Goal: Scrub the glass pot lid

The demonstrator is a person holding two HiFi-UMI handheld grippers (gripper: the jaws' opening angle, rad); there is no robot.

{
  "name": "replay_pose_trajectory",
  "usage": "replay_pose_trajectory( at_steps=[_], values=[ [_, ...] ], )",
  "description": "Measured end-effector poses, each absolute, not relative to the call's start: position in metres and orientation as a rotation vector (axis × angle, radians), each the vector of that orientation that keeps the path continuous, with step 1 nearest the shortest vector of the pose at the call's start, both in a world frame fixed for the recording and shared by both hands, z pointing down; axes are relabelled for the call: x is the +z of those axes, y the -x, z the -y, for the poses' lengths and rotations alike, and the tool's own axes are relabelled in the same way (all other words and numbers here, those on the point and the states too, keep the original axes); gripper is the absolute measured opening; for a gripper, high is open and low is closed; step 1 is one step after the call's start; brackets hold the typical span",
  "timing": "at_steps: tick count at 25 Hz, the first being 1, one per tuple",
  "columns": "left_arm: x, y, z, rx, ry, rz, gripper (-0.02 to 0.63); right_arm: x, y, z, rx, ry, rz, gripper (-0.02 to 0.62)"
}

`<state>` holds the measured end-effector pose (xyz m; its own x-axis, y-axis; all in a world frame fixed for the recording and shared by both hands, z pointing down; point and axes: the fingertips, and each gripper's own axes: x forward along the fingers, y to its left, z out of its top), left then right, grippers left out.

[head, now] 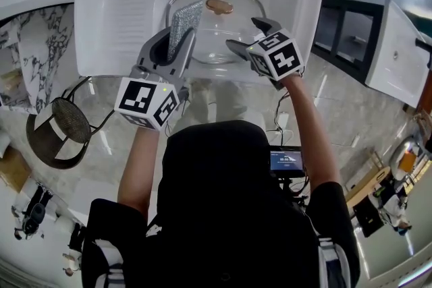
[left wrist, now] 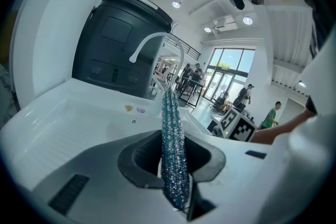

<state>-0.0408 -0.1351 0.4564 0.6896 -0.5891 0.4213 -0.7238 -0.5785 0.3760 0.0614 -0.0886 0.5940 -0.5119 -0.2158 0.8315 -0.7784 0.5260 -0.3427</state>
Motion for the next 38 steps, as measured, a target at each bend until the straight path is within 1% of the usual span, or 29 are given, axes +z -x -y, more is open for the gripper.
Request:
replay_pose_trajectory(
  at_steps=[19, 27, 35, 38],
  values=[
    [0.477, 0.042, 0.132, 0.389, -2.334, 1.02, 0.075, 0.617, -0.066, 0.086, 1.166, -0.768, 1.983, 0.362],
    [0.487, 0.041, 0.131, 0.416, -2.318, 1.009, 0.075, 0.619, -0.066, 0.087, 1.194, -0.753, 1.986, 0.364],
    [0.495, 0.042, 0.132, 0.523, -2.354, 0.915, 0.075, 0.619, -0.065, 0.087, 1.199, -0.74, 1.977, 0.364],
    [0.497, 0.044, 0.135, 0.65, -2.42, 0.89, 0.075, 0.619, -0.065, 0.087, 1.197, -0.742, 1.975, 0.364]
  ],
)
